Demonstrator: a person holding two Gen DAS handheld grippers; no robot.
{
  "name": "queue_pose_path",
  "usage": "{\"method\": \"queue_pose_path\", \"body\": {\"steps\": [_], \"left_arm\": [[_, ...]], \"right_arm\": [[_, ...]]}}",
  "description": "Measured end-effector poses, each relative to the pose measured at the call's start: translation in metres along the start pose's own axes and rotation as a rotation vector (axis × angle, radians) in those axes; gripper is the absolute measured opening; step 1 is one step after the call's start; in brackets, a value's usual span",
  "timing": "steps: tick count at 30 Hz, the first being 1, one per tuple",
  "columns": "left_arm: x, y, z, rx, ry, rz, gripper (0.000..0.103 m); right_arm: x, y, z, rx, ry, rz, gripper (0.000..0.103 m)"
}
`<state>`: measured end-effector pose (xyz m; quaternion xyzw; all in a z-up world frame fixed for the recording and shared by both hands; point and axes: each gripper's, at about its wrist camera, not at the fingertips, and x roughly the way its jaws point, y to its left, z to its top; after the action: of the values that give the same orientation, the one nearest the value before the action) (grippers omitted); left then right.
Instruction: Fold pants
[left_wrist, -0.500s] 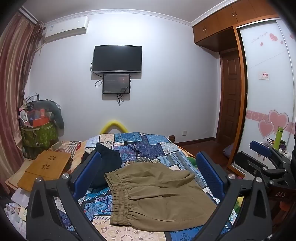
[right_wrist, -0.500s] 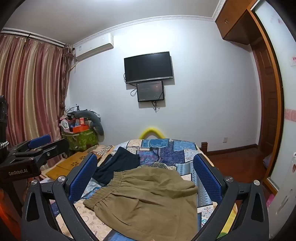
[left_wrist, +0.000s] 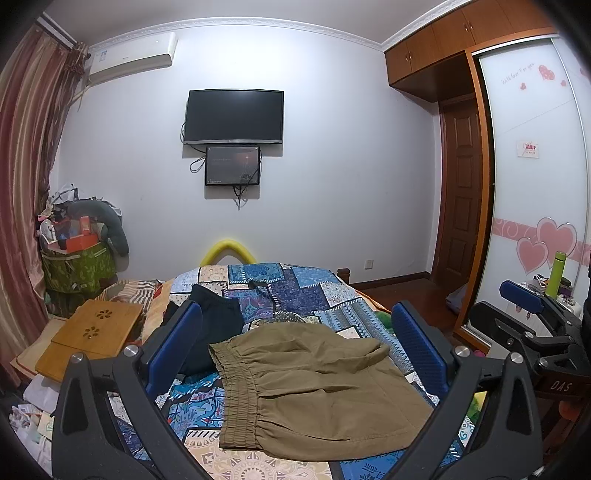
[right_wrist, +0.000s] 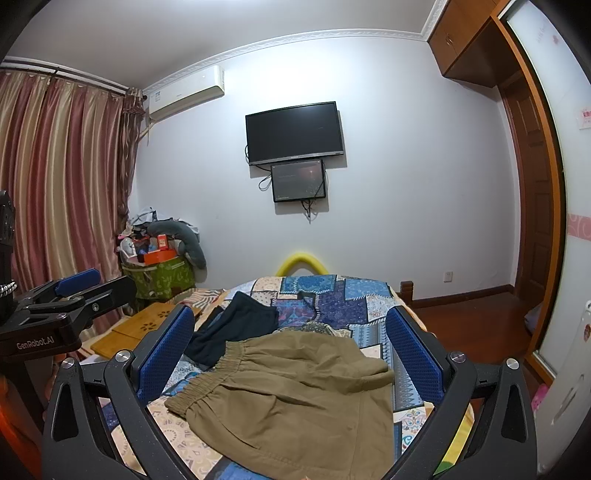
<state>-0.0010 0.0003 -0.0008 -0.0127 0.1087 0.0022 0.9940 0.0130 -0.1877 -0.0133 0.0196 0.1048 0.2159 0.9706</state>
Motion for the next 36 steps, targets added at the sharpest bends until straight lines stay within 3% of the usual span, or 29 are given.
{"method": "queue_pose_path", "body": {"steps": [27, 36], "left_arm": [[-0.001, 0.005, -0.007, 0.001, 0.006, -0.002, 0.103], [0.036, 0.011, -0.015, -0.01, 0.075, 0.009, 0.103]], "right_arm": [[0.001, -0.005, 0.001, 0.011, 0.013, -0.002, 0.103], [0.015, -0.009, -0.007, 0.033, 0.057, -0.016, 0.103]]}}
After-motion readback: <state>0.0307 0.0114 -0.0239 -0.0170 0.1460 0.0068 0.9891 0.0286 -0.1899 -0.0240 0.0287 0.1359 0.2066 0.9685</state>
